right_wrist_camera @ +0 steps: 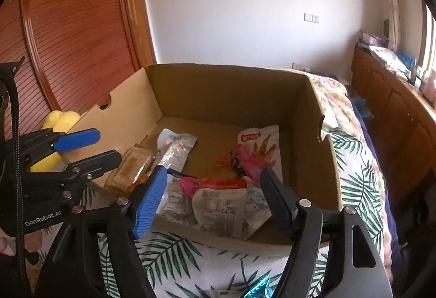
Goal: Organize snacks
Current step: 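Withdraw both tools toward the teal wrapper and small white packet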
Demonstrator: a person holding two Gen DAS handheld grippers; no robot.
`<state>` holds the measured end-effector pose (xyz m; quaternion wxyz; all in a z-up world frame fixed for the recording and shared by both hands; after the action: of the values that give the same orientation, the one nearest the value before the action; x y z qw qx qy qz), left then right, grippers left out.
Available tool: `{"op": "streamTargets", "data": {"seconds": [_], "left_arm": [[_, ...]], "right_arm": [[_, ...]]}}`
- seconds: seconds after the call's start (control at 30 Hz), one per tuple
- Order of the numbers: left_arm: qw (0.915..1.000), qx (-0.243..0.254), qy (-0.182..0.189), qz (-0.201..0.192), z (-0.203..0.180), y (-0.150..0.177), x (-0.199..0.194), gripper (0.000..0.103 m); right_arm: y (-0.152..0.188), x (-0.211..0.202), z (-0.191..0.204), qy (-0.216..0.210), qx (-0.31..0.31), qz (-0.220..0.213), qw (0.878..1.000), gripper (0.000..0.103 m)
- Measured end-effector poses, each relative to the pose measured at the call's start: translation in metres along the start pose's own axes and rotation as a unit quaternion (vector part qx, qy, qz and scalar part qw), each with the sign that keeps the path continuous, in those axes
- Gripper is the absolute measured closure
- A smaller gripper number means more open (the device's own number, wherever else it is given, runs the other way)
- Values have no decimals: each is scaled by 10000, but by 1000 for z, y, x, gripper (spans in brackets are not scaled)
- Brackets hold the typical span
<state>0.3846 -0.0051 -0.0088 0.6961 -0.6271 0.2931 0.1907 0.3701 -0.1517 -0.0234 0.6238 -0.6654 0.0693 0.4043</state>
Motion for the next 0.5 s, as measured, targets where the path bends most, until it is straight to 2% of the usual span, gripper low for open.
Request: {"op": "streamTargets", "data": {"seconds": [0.2, 0.5], "left_arm": [[9996, 172, 7, -218, -8, 0, -21, 52], [9981, 381, 282, -405, -31, 16, -56, 52]], "right_arm": [[4, -36, 11, -99, -116, -293, 9995, 30], [30, -95, 11, -141, -338, -505, 9981, 30]]}}
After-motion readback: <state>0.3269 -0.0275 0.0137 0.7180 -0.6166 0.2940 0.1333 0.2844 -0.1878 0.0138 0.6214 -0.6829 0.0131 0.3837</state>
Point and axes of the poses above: each gripper's, at about its wrist camera, not at the fingertips, and x roughly the way its jaws point, z to its left, y to its underside, the point moved 7 cm from there along x, roughly the way its jaws point, and after that the axes turned 5 degrees about -y, right-handed, at the moved point
